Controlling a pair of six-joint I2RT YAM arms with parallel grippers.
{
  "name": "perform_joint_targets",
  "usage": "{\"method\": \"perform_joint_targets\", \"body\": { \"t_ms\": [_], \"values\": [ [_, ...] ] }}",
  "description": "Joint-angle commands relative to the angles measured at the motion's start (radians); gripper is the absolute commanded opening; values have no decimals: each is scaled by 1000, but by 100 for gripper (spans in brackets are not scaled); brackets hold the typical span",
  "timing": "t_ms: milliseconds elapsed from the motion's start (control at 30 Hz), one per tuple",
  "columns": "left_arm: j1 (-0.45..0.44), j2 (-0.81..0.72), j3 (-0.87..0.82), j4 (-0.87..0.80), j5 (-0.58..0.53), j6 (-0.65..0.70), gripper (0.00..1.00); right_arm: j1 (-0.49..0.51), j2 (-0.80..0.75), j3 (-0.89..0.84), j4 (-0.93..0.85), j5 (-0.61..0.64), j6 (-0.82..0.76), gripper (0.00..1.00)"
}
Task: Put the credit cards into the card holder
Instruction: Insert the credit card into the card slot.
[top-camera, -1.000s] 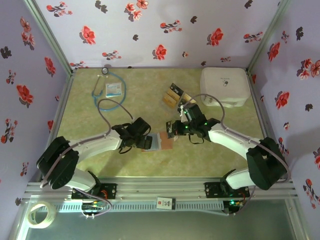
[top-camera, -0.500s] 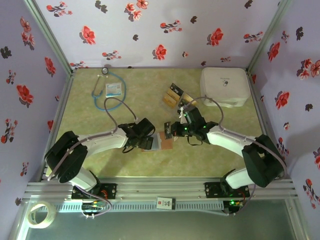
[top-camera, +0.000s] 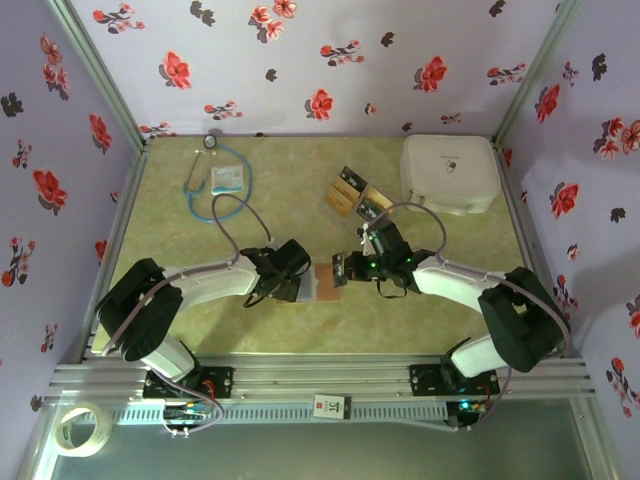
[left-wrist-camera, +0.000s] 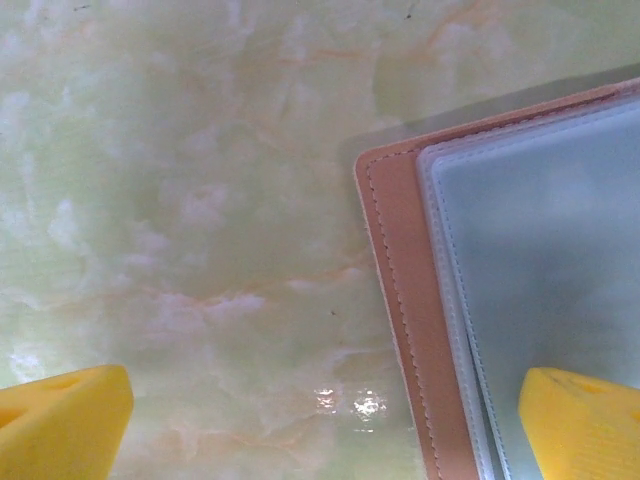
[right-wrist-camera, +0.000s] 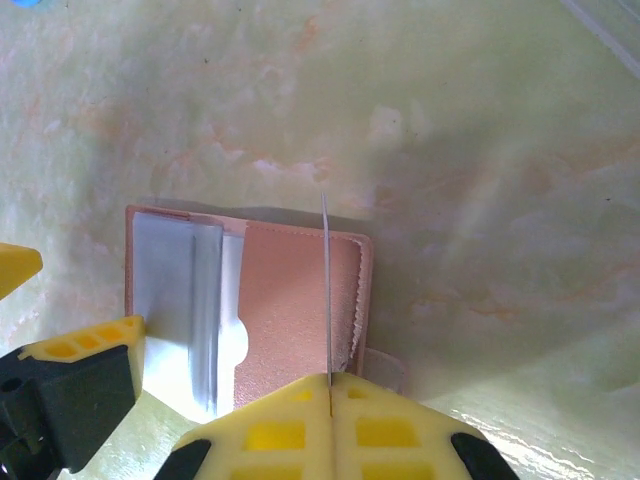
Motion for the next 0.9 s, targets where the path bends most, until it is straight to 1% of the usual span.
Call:
{"method": "perform_joint_targets", "body": {
  "t_ms": [0,300,433,667,867],
  "values": [
    [-8,10,7,-56,-49,-4,100,-4,4,-10,17,18,9,0],
    [-8,-29,47,-79,-34,2,100,-7,-40,22,-9,-16,11,0],
    [-8,-60,64,-77,-22,10,100,-7,-73,25,13,-52,33,0],
    [-5,-49,68,-57,-10,33,100,1,-69,0,139,-115,98,0],
    [2,-44,29,-28,-6,36,100,31,-23,-38,264,-119,152,0]
  ]
}}
